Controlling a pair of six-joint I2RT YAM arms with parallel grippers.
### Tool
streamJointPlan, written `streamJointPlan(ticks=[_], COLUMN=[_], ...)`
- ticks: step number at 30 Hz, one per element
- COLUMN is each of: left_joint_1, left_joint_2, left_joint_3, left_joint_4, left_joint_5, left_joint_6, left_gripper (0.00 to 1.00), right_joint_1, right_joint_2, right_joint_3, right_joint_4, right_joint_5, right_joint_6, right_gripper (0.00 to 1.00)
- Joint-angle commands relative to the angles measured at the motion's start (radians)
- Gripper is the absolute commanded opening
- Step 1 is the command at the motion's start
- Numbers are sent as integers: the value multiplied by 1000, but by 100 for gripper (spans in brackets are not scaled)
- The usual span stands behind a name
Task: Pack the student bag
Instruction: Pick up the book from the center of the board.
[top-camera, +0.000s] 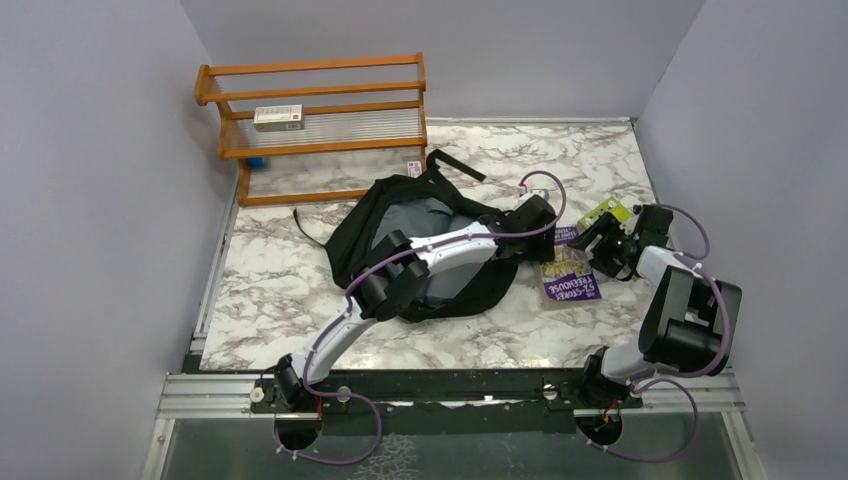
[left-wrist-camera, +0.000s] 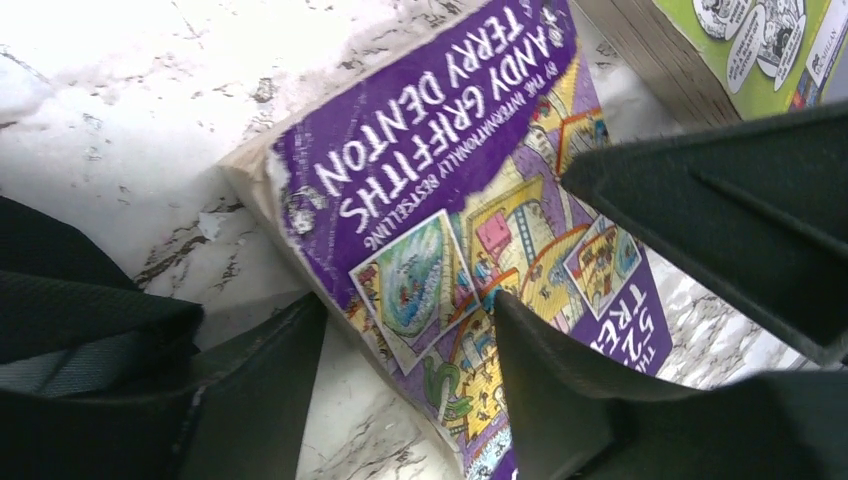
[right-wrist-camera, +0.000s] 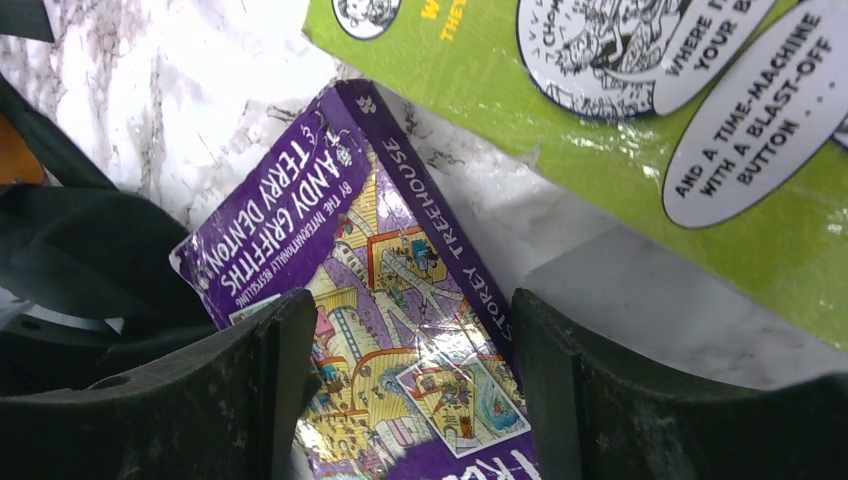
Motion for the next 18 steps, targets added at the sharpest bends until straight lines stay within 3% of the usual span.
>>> streamJointPlan(ticks=[1, 6, 11, 17, 18], left_joint_1=[21, 45, 64, 81, 85], left_joint_2=[63, 76, 88, 94, 95], left_joint_3=[-83, -117, -155, -209, -219], left_joint_4=[-49, -47, -35, -13, -12], left_joint_5=[59, 79, 112, 133, 135], left_joint_6=[40, 93, 141, 157, 157], left_gripper=[59, 42, 33, 1, 0], right_joint_1=[7, 7, 7, 7, 7], right_joint_2=[-43, -60, -65, -78, -76], right_joint_3=[-27, -44, -55, -71, -72], right_joint_4=[-43, -50, -57, -60, -64], right_joint_5=[-40, -41, -41, -36, -33], right_joint_6=[4, 2, -4, 4, 4], right_gripper=[75, 76, 77, 79, 80])
